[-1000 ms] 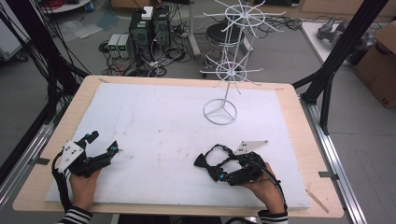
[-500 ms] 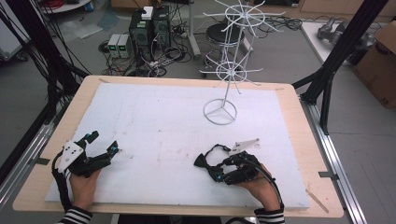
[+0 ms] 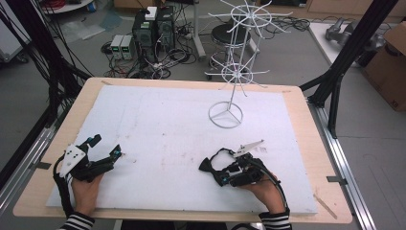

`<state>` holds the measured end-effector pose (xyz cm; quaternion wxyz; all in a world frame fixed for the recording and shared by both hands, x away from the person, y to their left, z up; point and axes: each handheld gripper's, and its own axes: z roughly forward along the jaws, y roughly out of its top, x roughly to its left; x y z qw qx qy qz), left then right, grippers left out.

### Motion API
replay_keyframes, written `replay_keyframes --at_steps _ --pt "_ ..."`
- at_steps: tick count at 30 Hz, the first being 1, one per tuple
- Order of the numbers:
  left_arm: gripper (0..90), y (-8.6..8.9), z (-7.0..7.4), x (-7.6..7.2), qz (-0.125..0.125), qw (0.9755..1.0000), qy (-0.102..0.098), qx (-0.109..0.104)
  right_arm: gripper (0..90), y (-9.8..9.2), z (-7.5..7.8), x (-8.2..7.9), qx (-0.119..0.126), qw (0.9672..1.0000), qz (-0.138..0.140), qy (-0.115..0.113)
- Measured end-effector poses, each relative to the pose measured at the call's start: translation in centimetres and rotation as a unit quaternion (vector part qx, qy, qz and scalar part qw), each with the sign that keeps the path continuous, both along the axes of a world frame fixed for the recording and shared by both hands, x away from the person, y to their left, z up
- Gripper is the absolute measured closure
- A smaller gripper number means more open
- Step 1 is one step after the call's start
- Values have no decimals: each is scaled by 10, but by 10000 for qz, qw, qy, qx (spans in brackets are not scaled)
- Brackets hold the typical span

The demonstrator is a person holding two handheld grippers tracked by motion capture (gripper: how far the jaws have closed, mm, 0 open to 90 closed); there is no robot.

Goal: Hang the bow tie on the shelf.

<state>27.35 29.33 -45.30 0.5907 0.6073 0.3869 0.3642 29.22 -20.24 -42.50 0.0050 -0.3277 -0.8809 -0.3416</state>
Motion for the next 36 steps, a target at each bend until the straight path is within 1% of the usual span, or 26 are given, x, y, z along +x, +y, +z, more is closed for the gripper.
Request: replay_keyframes --at_steps 3,5,7,12,13,17,18,20,21,24,25,26,27,28,29,30,31,36 --pt "162 0 0 0 -1 10000 -1 -2 490 0 -2 1 -30 10000 -21 71" --pt "162 0 0 0 -1 10000 1 -2 496 0 -2 1 -8 10000 -48 83" --pt "162 0 0 0 -1 10000 0 -2 512 0 -3 2 38 9998 -130 133" --pt "162 0 0 0 0 10000 -1 1 539 1 -4 2 21 9998 -112 158" --pt "162 0 0 0 0 10000 0 0 560 2 -5 2 11 9998 -96 161" --pt "162 0 0 0 0 10000 -2 -2 588 2 -5 2 -15 9997 -147 170" --pt "162 0 0 0 -1 10000 -1 0 616 2 -5 2 -2 9996 -185 213" --pt "162 0 0 0 -2 10000 0 -2 628 2 -6 2 7 9997 -162 184" --pt "162 0 0 0 -1 10000 -1 -2 658 3 -6 1 -1 9996 -195 179" --pt "162 0 0 0 -2 10000 -3 1 683 2 -6 1 -26 9996 -224 165" --pt "162 0 0 0 -3 10000 -1 9 704 2 -6 1 -18 9996 -240 152" --pt "162 0 0 0 -2 10000 -3 1 738 2 -6 1 4 9995 -245 202" --pt "162 0 0 0 -2 10000 -3 1 738 2 -6 1 4 9995 -245 202" --pt "162 0 0 0 -1 10000 -1 2 759 2 -7 1 -19 9996 -236 154" --pt "162 0 0 0 -1 10000 -1 8 807 2 -5 0 -44 9997 -210 147" --pt "162 0 0 0 -1 10000 -1 8 807 2 -5 0 -44 9997 -210 147" --pt "162 0 0 0 0 10000 -8 -1 843 2 -4 0 -4 9997 -209 139" --pt "162 0 0 0 -2 10000 -2 10 853 2 -4 0 3 9998 -151 95"
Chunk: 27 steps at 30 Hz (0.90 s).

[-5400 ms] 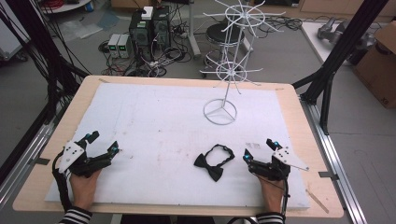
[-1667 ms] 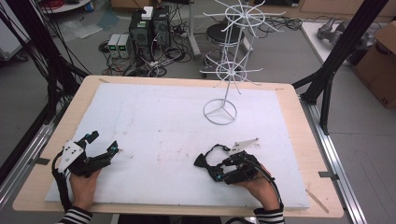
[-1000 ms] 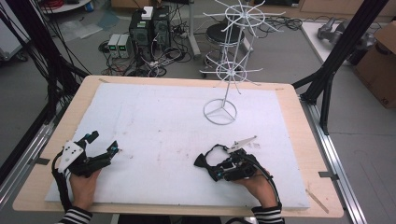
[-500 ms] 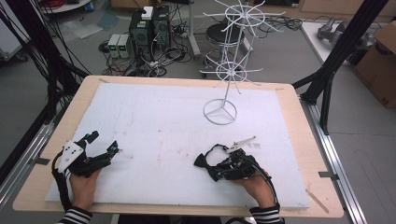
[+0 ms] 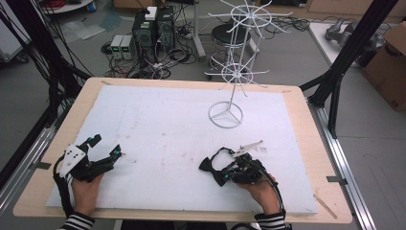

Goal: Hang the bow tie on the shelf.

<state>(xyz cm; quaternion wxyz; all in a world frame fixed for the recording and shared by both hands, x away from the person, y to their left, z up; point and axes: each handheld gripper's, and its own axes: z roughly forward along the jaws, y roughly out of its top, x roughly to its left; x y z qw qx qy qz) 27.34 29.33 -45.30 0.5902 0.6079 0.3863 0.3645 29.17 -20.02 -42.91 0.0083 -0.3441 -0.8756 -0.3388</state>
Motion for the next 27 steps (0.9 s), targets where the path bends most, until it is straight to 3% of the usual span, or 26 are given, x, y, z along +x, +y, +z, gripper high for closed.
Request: replay_keyframes --at_steps 8,17,22,24,27 --pt "162 0 0 0 0 10000 1 -3 854 -1 -1 -2 63 10000 14 -64" --pt "162 0 0 0 -2 10000 2 6 858 -1 3 -5 140 9989 62 -434" --pt "161 0 0 0 -2 10000 1 7 858 -4 6 -7 333 9972 -31 -669" --pt "162 0 0 0 -3 10000 3 6 859 -7 9 -7 606 9950 -118 -786" --pt "161 0 0 0 -3 10000 0 -3 860 -8 10 -8 655 9936 -183 -902"
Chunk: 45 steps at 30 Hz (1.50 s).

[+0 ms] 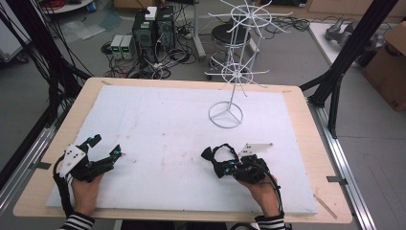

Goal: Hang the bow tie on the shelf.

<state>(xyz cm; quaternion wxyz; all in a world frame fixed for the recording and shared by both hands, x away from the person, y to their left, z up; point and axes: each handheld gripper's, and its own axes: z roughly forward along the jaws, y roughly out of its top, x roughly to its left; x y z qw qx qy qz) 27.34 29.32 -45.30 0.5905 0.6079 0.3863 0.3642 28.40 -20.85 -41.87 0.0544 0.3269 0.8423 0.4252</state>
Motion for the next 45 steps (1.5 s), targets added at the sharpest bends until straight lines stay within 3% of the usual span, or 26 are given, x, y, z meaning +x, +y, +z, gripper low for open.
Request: replay_keyframes --at_steps 3,5,6,7,10,13,17,18,19,20,21,22,27,28,29,30,31,32,33,34,35,38,41,42,44,45 --pt "162 0 0 0 1 10000 2 6 860 -2 3 -1 63 9997 -90 -234" --pt "162 0 0 0 1 10000 2 9 860 -3 8 -3 140 9981 -213 -564" --pt "162 0 0 0 1 10000 2 7 860 -3 8 -3 140 9981 -213 -564" --pt "162 0 0 0 2 10000 1 2 860 -5 11 -4 232 9962 -332 -766" --pt "162 0 0 0 0 10000 3 7 860 -8 15 -6 362 9926 -534 -1033" --pt "162 0 0 0 1 10000 2 6 860 -12 18 -6 545 9898 -735 -1091" --pt "162 0 0 0 2 10000 -1 7 860 -16 20 -7 630 9849 -928 -1320" --pt "162 0 0 0 -1 10000 2 5 860 -16 20 -7 630 9849 -928 -1320" --pt "162 0 0 0 0 10000 2 6 860 -18 22 -8 722 9813 -1024 -1459" --pt "162 0 0 0 0 10000 2 6 860 -18 22 -8 722 9813 -1024 -1459" --pt "162 0 0 0 1 10000 1 6 860 -21 24 -9 814 9766 -1113 -1649" --pt "162 0 0 0 0 10000 2 4 860 -21 24 -9 814 9766 -1113 -1649" --pt "162 0 0 0 1 10000 0 8 859 -24 28 -12 1034 9658 -1228 -2037" --pt "162 0 0 0 0 10000 -1 -2 859 -24 29 -12 1067 9629 -1209 -2164" --pt "162 0 0 0 0 10000 1 9 859 -23 31 -15 1040 9553 -1280 -2454" --pt "162 0 0 0 0 10000 1 9 859 -23 31 -15 1040 9553 -1280 -2454" --pt "162 0 0 0 0 10000 0 10 859 -24 34 -17 1078 9476 -1392 -2667" --pt "162 0 0 0 0 10000 0 10 859 -24 34 -17 1078 9476 -1392 -2667" --pt "162 0 0 0 0 10000 0 7 859 -24 35 -18 1119 9450 -1449 -2710" --pt "162 0 0 0 1 10000 0 10 859 -26 37 -18 1204 9402 -1561 -2778" --pt "162 0 0 0 1 10000 0 10 859 -26 37 -18 1204 9402 -1561 -2778" --pt "162 0 0 0 1 10000 1 5 859 -27 41 -18 1217 9354 -1654 -2879" --pt "162 0 0 0 -1 10000 -2 -2 859 -27 42 -17 1207 9344 -1701 -2888" --pt "161 0 0 0 1 10000 0 7 859 -26 42 -15 1213 9323 -1730 -2936" --pt "162 0 0 0 0 10000 1 7 859 -26 43 -15 1235 9326 -1748 -2908" --pt "162 0 0 0 0 10000 1 17 859 -27 44 -14 1251 9300 -1804 -2949"
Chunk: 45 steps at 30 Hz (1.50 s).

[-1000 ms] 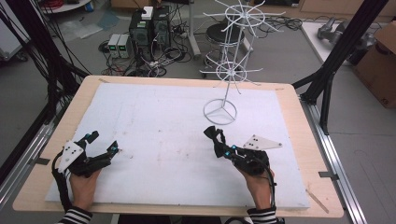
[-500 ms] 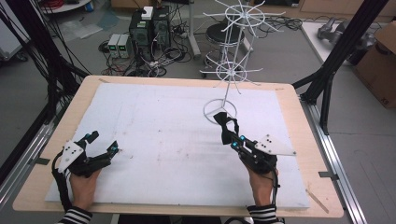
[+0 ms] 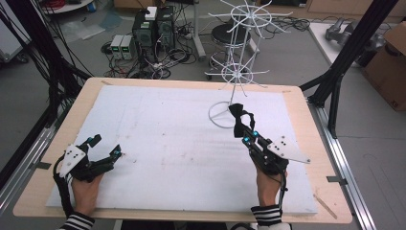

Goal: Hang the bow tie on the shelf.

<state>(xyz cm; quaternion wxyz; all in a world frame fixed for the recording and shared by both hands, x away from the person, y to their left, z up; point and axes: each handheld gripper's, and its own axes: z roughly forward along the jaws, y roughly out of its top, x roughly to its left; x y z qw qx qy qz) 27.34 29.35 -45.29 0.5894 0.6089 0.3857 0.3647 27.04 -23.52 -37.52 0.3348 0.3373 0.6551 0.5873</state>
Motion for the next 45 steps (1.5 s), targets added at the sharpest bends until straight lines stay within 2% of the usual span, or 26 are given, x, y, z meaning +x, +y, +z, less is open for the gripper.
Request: replay_keyframes --at_steps 3,6,14,20,27,33,45 --pt "162 0 0 0 -1 10000 -5 -21 859 -1 3 1 53 10000 -46 -1" --pt "162 -1 0 0 2 10000 -9 -23 859 -3 12 4 55 9998 -126 -137" --pt "162 -1 0 0 -1 10000 -5 -23 859 -3 31 14 68 9996 -186 -197" --pt "162 0 0 0 0 10000 -3 -24 859 -1 37 22 41 9995 -238 -195" --pt "162 0 0 0 1 10000 -1 -21 859 0 40 29 -22 9995 -246 -175" --pt "162 0 0 0 0 10000 -3 -30 859 2 39 38 -100 9996 -276 -56" --pt "162 0 0 0 -1 10000 -1 -31 859 9 35 66 -194 9991 -331 192"
